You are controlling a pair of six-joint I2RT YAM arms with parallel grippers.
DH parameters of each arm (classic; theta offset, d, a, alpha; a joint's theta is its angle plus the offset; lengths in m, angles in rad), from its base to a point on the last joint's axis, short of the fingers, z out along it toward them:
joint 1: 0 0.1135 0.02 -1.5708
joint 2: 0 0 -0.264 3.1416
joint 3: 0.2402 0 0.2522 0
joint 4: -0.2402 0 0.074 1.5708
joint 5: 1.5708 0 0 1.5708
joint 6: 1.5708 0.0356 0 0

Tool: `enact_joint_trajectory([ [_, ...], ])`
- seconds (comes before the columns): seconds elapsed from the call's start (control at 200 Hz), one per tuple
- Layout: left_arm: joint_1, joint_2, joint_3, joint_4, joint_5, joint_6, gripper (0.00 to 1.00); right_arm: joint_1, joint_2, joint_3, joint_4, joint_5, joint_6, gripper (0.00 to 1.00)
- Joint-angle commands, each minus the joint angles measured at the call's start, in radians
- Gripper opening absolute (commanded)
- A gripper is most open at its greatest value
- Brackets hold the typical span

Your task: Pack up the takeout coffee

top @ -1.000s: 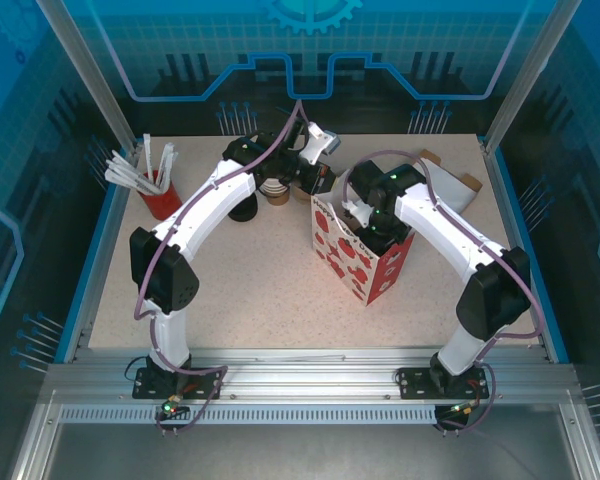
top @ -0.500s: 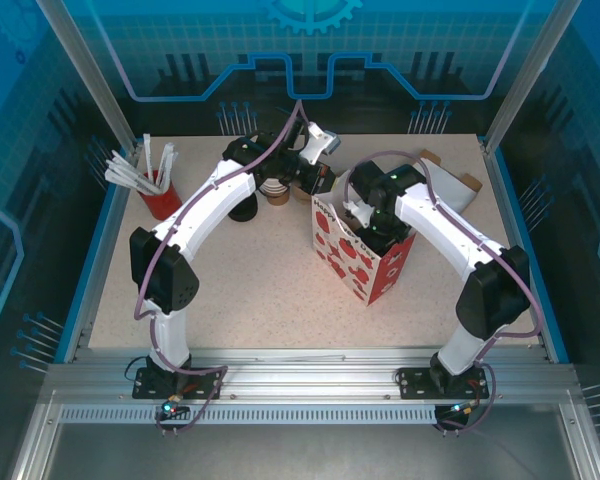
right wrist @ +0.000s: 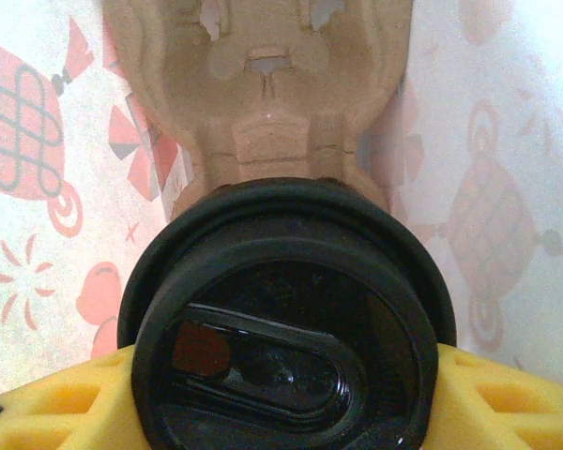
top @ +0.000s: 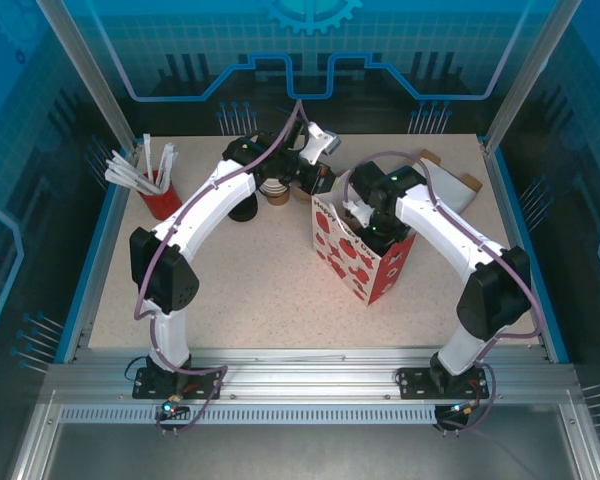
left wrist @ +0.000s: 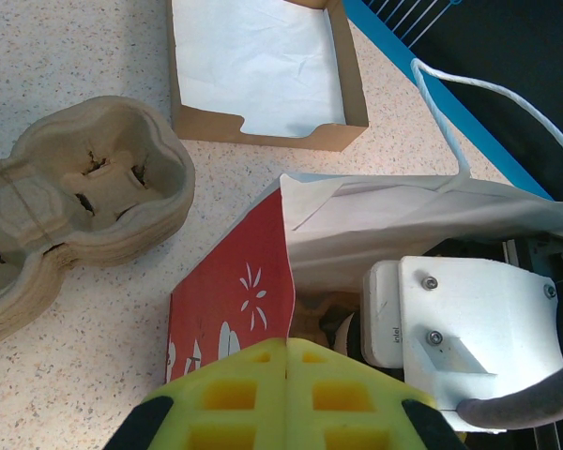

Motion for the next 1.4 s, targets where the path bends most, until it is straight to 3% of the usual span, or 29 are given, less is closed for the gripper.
enact_joint_trajectory([
  [0.0,-0.004,0.009,0.023,-0.042,0.012,0.024,0.0,-0.017,-0.029,0.01,-0.015,-0.017,0.0,0.3],
  [1.391,-0.003,0.002,0.023,-0.048,0.014,0.024,0.0,-0.031,-0.089,-0.001,0.041,-0.035,0.005,0.3],
])
